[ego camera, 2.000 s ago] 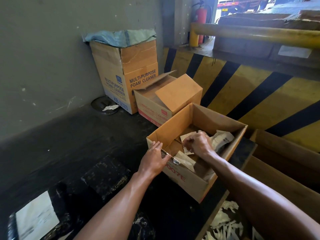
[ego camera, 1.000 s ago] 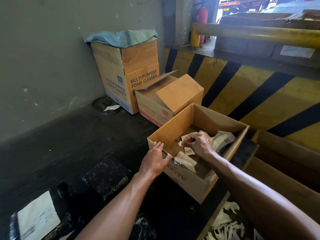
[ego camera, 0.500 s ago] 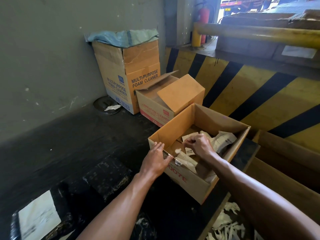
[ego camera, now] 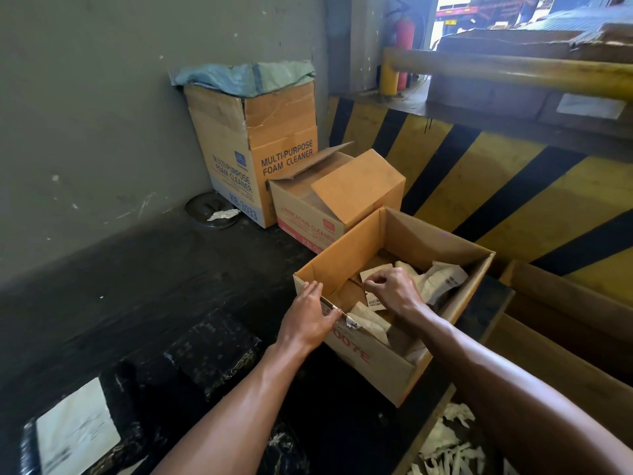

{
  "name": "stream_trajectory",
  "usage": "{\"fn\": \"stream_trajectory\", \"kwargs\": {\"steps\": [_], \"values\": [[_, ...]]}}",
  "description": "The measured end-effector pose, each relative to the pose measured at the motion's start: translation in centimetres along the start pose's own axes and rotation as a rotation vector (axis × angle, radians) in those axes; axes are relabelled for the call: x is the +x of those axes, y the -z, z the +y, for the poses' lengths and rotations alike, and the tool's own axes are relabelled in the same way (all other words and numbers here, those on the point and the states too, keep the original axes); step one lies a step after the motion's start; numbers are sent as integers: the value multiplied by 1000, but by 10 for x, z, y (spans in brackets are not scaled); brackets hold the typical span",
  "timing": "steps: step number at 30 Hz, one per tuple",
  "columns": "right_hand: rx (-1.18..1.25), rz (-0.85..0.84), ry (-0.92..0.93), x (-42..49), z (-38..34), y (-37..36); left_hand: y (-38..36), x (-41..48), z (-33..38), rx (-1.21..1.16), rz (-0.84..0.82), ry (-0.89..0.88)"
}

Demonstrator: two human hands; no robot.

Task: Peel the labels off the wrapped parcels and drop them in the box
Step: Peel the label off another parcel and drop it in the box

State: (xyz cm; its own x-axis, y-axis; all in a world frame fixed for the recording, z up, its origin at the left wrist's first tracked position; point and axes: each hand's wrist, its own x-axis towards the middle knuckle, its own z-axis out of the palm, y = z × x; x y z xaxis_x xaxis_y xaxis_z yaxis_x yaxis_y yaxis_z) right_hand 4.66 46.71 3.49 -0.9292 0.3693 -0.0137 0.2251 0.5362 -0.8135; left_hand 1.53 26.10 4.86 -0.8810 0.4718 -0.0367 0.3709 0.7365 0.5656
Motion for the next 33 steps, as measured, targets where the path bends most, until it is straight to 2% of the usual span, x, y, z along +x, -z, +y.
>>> {"fn": "stream_trajectory", "kwargs": {"steps": [10,17,25,29,33], "values": [[-33,-21,-12,2,-14,-11,20,-10,-16,-108,170,119],[-32,-70,22,8,-52,-43,55,-30,-47,-141,291,266],[-171,-23,298,-1,-102,-99,90,-73,-101,-222,417,473],[-212,-141,342,-12,-121,-134,87,-93,-129,-339,449,635],[-224,-278,271,-25,-121,-171,72,-111,-151,-440,463,773]]}}
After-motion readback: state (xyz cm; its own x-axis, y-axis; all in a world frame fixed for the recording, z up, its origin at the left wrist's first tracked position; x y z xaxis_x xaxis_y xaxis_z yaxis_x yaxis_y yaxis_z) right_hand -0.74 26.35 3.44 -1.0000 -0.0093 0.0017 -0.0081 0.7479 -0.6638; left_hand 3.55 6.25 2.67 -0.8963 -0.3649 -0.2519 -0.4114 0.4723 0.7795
